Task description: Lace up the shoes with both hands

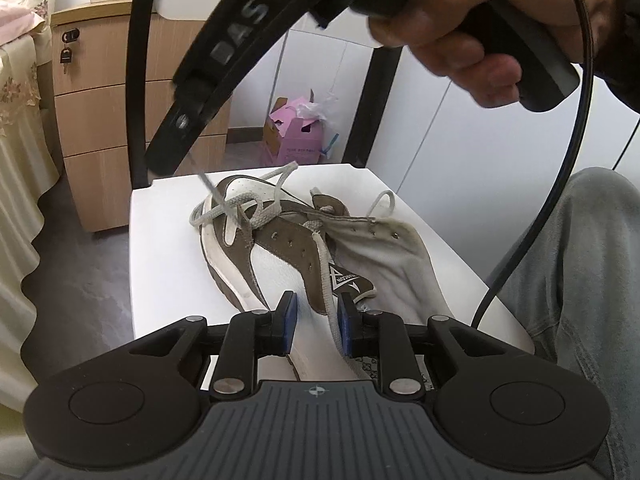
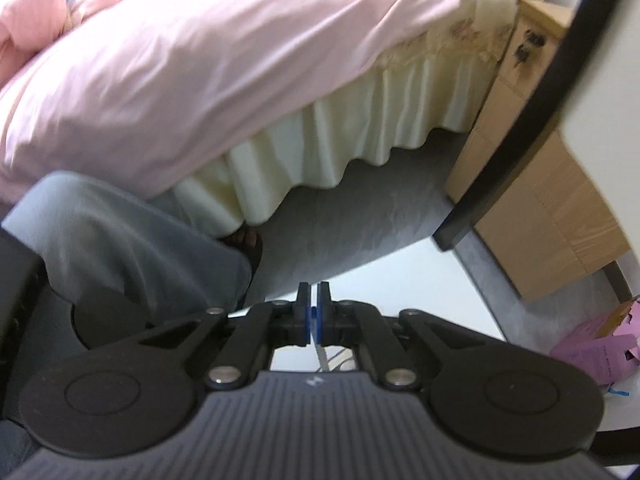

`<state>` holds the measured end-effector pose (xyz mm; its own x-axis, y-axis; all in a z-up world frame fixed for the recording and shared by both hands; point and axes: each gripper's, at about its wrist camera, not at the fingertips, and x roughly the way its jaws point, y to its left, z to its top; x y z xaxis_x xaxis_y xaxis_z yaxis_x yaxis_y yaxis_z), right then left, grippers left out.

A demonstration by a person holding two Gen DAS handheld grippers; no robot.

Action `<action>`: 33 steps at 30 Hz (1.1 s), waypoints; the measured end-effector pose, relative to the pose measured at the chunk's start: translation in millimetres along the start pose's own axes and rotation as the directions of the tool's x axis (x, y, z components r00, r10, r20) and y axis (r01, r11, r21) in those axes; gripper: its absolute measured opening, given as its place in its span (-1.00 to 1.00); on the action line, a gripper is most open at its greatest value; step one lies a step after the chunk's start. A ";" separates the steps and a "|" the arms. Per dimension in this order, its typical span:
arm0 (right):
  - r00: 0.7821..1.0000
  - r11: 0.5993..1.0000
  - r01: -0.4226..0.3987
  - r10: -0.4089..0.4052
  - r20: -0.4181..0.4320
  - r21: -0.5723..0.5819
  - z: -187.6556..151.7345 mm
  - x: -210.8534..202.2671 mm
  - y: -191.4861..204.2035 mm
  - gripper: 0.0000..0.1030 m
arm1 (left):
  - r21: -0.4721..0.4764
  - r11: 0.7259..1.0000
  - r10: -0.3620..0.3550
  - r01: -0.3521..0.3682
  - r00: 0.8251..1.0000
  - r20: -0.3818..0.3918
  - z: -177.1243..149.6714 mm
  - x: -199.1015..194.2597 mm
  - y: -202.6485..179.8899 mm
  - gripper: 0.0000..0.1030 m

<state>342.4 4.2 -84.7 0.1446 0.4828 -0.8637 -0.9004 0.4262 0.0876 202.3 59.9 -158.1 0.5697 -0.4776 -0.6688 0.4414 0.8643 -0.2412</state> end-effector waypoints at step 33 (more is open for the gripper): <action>0.946 0.987 -0.003 -0.049 0.322 0.158 -14.4 -52.9 -13.9 -0.90 | 0.074 0.997 0.035 -0.035 0.999 0.005 -8.4 6.8 -12.5 -0.41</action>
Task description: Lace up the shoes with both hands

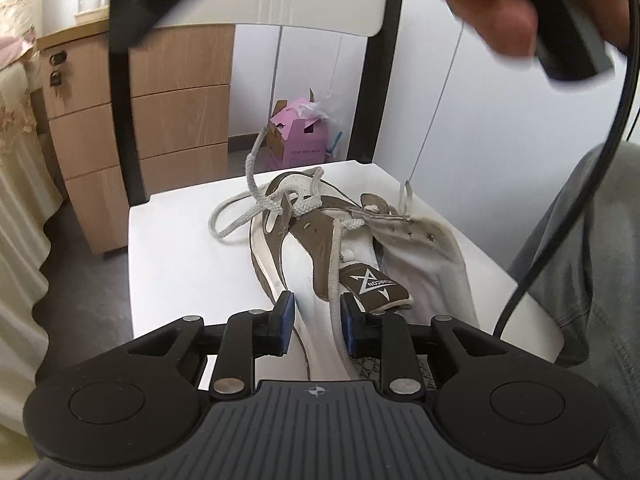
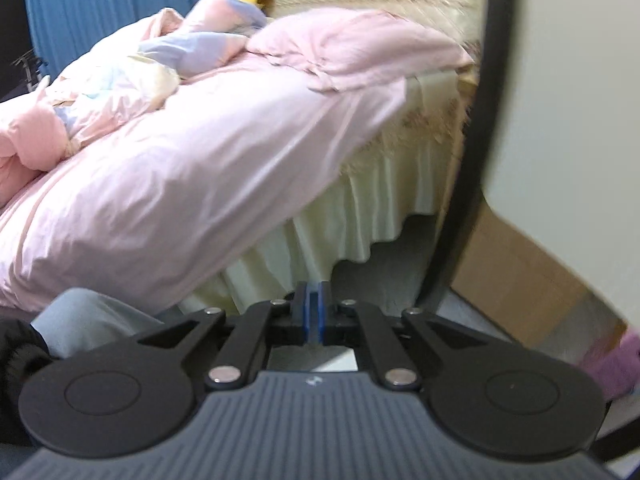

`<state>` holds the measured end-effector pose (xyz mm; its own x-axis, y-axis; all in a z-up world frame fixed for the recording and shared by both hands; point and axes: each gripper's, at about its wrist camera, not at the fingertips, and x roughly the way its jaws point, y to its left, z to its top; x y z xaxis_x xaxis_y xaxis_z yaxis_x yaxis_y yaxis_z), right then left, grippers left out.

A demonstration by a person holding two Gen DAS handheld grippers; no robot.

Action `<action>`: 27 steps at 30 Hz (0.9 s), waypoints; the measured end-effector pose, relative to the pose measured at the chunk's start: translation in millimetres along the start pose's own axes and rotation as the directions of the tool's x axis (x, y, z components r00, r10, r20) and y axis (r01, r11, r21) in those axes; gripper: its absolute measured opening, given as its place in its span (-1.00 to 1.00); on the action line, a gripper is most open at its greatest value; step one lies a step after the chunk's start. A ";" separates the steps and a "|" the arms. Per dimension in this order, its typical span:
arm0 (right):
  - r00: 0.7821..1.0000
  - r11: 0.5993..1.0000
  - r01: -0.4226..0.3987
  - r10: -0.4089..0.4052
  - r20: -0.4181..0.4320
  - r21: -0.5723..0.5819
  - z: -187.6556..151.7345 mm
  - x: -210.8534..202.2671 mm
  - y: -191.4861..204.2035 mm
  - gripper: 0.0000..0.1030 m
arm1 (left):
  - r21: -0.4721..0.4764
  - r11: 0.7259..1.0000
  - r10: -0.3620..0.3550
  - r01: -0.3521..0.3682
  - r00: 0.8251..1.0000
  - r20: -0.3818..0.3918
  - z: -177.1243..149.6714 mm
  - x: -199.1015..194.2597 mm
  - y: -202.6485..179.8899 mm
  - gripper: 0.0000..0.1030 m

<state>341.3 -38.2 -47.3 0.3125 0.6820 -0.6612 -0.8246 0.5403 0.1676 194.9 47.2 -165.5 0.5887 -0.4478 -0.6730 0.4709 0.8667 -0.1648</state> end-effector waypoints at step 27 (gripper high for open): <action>0.965 0.994 0.107 -0.096 -0.243 0.036 -81.5 40.9 -16.3 -0.94 | 0.003 1.000 0.005 -0.005 1.000 0.005 5.5 12.6 -2.2 -0.40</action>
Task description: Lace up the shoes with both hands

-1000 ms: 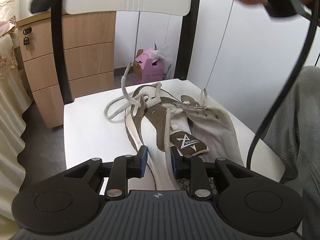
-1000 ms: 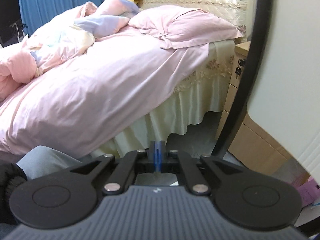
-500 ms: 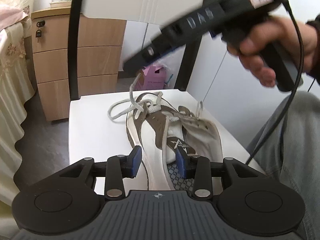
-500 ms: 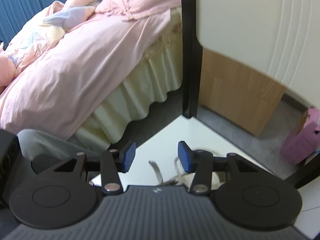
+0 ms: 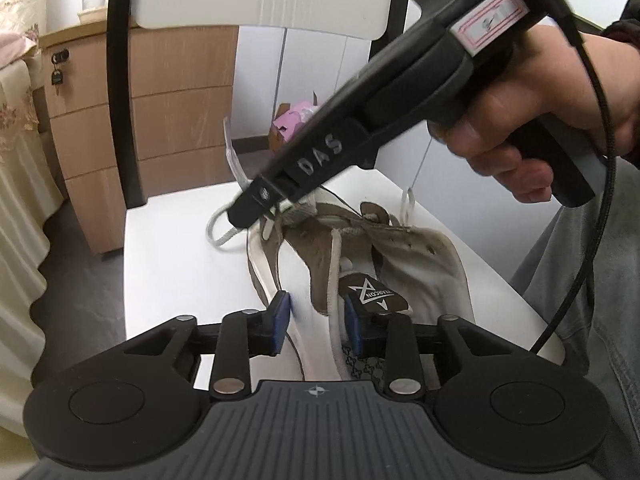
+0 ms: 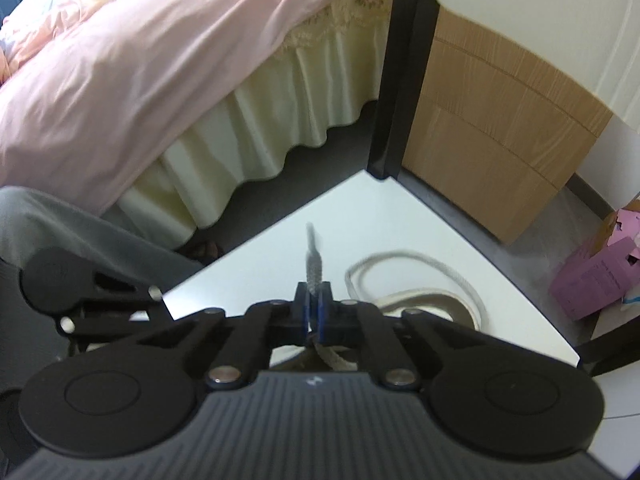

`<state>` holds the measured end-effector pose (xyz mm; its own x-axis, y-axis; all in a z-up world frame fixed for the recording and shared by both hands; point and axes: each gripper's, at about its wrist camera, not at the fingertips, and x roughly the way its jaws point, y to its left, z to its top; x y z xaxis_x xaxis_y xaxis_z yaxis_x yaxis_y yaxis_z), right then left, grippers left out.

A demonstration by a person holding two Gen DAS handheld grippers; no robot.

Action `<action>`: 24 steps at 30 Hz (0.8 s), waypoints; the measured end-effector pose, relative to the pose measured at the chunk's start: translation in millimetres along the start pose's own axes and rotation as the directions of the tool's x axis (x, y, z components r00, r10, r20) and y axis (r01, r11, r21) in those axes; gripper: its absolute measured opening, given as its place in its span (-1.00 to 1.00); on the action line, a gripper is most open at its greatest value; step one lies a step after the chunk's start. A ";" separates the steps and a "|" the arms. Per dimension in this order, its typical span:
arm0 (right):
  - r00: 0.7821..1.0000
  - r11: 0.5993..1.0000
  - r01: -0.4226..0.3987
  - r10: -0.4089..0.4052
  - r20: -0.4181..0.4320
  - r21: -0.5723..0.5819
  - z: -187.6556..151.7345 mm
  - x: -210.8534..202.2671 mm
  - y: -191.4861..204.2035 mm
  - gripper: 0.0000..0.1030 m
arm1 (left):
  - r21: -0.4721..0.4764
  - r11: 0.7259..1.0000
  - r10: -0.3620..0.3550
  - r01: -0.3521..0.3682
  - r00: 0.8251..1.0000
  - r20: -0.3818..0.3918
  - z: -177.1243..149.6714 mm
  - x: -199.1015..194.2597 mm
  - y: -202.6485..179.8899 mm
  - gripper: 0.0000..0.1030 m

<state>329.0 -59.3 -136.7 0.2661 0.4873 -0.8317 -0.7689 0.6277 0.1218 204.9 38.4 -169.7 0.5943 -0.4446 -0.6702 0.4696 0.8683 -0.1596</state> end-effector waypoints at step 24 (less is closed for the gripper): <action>0.881 0.978 -0.170 0.207 0.425 -0.125 119.6 -115.4 52.2 -0.99 | 0.055 0.998 -0.023 0.025 0.999 -0.033 -2.3 7.5 -9.0 -0.41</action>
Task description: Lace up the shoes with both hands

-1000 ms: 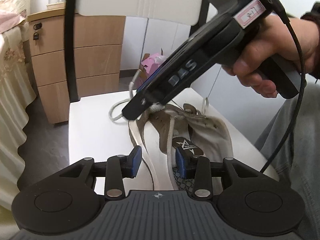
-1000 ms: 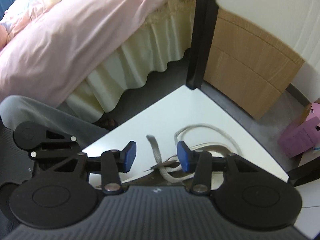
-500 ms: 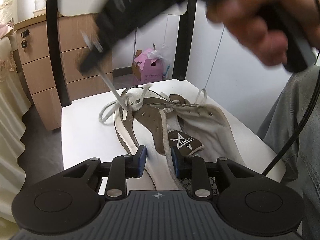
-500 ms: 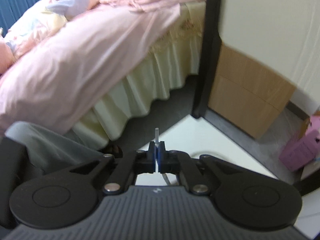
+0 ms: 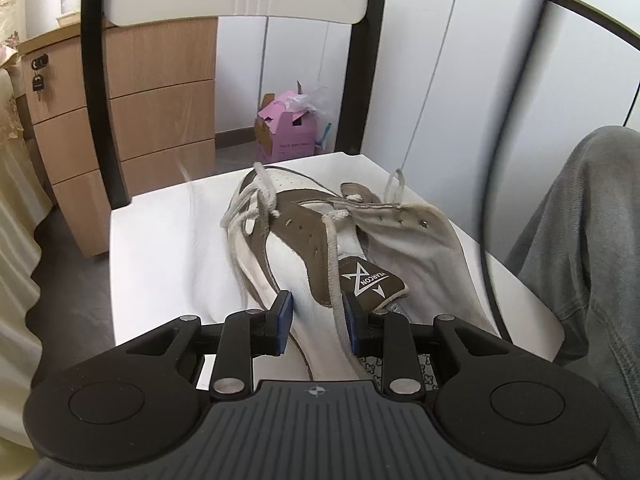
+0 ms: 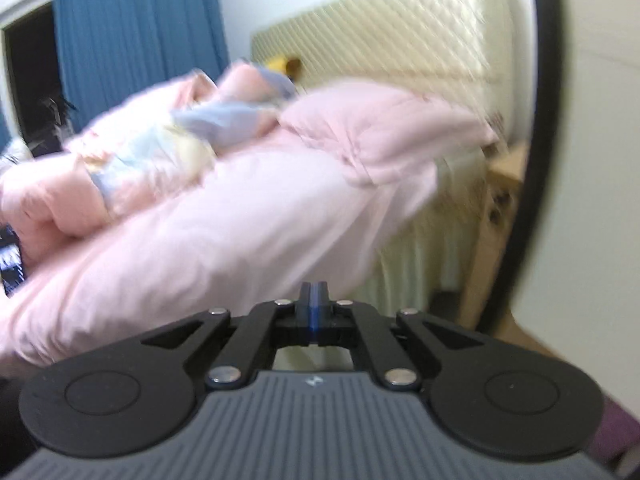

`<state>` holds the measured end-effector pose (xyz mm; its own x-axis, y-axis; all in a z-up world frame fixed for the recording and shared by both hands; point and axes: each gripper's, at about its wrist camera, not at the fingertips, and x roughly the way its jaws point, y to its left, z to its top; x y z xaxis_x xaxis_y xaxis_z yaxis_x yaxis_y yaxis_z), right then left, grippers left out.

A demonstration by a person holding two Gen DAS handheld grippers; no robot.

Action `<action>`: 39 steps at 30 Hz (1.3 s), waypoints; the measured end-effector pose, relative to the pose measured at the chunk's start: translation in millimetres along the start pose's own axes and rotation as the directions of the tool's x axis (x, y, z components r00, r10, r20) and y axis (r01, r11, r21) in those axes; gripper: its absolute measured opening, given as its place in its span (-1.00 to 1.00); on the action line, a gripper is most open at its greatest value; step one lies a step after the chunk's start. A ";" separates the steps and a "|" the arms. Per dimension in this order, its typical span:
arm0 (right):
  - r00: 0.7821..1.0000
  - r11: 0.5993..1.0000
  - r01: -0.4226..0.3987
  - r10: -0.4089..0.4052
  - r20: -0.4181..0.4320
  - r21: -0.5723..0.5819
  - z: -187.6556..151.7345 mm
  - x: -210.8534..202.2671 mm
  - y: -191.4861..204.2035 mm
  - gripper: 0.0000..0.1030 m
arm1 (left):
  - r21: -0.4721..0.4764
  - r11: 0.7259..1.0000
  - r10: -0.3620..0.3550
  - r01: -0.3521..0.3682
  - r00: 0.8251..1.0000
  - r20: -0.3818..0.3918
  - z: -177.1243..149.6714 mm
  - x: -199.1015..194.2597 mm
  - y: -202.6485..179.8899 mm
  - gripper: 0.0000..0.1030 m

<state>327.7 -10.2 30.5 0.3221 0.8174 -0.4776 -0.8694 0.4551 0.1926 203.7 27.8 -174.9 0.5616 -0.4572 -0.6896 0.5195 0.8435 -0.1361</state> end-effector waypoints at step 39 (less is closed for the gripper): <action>0.960 0.744 0.205 -0.026 -0.280 0.636 -209.9 38.7 -201.2 1.00 | 0.014 0.999 -0.050 0.051 0.998 -0.041 3.7 5.1 9.0 -0.33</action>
<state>436.5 -144.2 -206.7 0.2263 0.6739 -0.7033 -0.3423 0.7310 0.5903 213.5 32.0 -177.0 0.5083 -0.4871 -0.7102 0.5561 0.8153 -0.1612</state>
